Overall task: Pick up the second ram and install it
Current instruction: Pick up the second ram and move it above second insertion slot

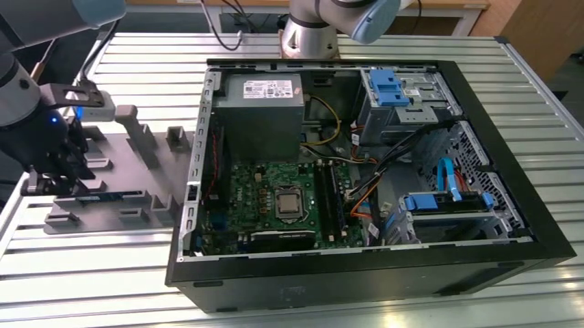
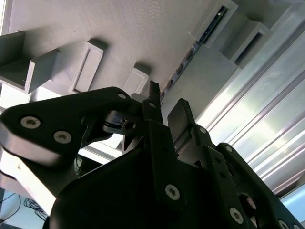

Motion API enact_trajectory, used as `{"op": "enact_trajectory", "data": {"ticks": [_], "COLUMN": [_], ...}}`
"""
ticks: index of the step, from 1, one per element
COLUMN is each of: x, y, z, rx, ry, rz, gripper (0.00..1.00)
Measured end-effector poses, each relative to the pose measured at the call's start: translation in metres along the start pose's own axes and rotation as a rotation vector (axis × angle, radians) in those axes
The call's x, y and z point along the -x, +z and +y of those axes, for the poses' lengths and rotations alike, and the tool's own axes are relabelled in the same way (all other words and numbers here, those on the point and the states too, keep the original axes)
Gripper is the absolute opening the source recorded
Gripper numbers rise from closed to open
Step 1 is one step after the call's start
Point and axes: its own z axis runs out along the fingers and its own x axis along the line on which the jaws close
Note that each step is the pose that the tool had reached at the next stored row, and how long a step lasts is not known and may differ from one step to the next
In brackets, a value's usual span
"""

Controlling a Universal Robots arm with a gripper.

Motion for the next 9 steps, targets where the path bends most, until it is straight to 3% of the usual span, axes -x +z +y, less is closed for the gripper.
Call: {"op": "enact_trajectory", "data": {"ticks": [9], "x": [-0.002], "y": [0.0061], "z": [-0.0002], "rx": [-0.0008], "ry": [0.0], "rz": [0.0054], "gripper": [0.35]}}
